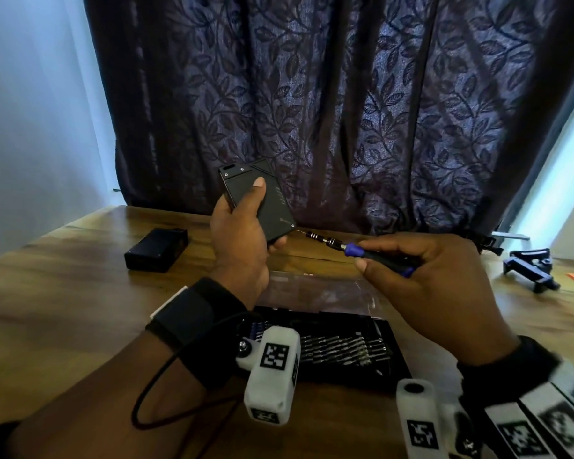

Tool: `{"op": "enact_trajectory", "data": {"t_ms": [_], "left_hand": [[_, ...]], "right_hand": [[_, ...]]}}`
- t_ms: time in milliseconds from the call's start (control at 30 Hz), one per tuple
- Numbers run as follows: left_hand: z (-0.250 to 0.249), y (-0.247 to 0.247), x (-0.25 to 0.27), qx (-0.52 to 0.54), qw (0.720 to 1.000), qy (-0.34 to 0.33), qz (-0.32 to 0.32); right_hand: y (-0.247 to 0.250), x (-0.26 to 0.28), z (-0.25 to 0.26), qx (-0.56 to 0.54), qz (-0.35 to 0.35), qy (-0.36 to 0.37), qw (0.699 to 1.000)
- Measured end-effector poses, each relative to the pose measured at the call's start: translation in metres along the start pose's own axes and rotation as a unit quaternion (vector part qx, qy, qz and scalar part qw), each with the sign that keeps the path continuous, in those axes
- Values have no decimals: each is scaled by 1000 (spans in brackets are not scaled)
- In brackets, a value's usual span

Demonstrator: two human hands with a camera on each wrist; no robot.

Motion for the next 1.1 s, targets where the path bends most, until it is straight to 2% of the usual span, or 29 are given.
{"op": "enact_trajectory", "data": {"t_ms": [300,1100], "left_hand": [[-1,-6,4,-8,1000,-17,23],[-1,-8,8,-11,999,-17,25]], "right_hand": [[3,1,2,-5,-13,9,1000],[5,1,-3,6,-11,-8,1000]]}}
Point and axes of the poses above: each hand's wrist, its own x-axis away from the middle knuckle, its own y-axis out of the back of the hand, z = x × y, the point moved 9 cm from there along -x, towards the middle knuckle
